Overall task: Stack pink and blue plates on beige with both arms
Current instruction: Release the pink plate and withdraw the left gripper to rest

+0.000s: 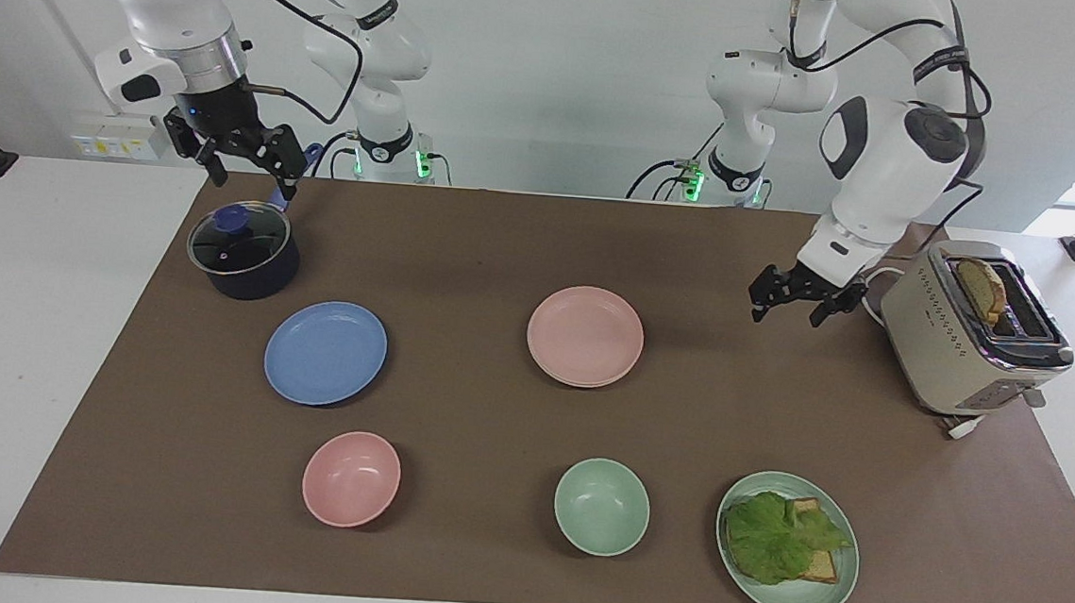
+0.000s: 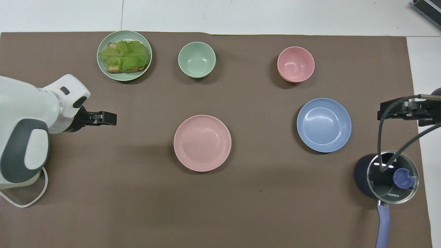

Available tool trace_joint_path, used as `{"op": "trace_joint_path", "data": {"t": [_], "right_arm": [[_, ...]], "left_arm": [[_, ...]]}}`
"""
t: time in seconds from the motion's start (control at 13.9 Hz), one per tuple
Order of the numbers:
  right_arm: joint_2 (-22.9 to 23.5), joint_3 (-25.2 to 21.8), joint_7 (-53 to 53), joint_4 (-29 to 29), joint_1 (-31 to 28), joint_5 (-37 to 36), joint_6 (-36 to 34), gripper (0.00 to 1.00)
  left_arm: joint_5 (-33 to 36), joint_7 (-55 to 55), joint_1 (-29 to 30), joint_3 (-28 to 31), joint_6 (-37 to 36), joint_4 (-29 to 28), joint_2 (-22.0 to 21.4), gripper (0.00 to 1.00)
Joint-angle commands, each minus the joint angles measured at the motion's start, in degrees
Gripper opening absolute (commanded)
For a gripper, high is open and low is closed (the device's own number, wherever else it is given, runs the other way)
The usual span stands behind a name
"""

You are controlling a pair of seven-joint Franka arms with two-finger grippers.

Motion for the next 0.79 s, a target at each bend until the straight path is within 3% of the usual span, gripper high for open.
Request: {"op": "trace_joint_path", "data": {"t": [0.0, 0.43, 0.72], "right_arm": [[-0.22, 0.24, -1.55, -1.04, -1.33, 1.32, 3.41, 1.0], [0.04, 0.24, -1.91, -3.59, -2.83, 1.32, 7.98, 1.0], [0.65, 0.15, -5.41, -12.18, -4.14, 1.23, 17.8, 1.0]], "left_arm": [[3.47, 3.83, 3.1, -0.61, -7.44, 5.57, -0.16, 1.0], [4.9, 4.2, 3.2, -0.17, -22.48, 19.89, -0.16, 1.0], [4.81, 4.11, 3.11, 0.18, -26.35, 22.28, -0.59, 1.0]]}}
